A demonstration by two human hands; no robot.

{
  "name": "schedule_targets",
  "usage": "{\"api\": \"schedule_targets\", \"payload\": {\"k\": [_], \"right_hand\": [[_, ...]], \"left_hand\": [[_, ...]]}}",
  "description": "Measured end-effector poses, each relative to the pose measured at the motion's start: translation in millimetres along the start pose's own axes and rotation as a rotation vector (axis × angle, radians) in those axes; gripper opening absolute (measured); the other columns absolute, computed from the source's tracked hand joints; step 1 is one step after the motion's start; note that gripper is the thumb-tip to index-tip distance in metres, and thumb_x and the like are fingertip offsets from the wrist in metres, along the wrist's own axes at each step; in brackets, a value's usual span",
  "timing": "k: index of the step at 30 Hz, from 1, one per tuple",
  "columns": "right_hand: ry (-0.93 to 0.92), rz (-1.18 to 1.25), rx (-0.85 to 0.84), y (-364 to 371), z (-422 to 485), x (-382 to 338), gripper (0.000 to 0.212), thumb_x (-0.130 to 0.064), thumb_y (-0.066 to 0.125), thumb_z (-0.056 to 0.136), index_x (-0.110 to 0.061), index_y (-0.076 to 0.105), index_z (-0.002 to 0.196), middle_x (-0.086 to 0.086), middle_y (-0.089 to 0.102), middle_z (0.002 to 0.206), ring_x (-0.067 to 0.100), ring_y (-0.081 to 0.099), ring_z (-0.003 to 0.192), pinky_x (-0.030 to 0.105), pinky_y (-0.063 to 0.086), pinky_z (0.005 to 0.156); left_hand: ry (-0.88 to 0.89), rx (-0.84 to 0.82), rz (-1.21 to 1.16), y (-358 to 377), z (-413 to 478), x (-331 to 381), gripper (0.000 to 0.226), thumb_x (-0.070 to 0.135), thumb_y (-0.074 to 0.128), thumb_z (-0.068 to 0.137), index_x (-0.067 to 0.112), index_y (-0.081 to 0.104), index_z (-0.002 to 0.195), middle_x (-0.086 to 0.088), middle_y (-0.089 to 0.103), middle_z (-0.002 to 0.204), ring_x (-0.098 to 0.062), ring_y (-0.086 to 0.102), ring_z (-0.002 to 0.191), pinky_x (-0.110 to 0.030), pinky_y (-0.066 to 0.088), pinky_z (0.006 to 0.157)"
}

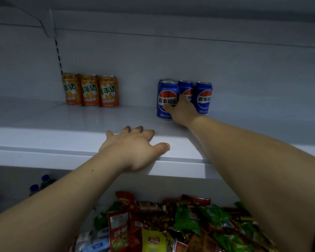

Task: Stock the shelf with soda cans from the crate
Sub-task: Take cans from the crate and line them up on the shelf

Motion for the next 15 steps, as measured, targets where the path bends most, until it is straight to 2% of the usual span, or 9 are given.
{"api": "schedule_targets", "payload": {"k": [15], "right_hand": [[0.067, -0.09, -0.039, 3, 21, 7, 0.062, -0.037, 0.057, 0.094, -0.012, 0.031, 0.145, 0.009, 0.049, 0.141, 0.028, 0.051, 0.124, 0.029, 0.036, 0.085]], "left_hand": [[0.01, 0.003, 0.002, 1, 2, 0, 0.074, 0.074, 0.013, 0.084, 0.038, 0.019, 0.147, 0.005, 0.015, 0.159, -0.024, 0.014, 0.144, -0.061, 0.013, 0.111]]}}
Point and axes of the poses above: each hand's wrist, its own z-axis towards the middle knuckle, its own y-axis out of the palm, x = y × z, the point moved 10 cm from there along z, towards the middle knuckle
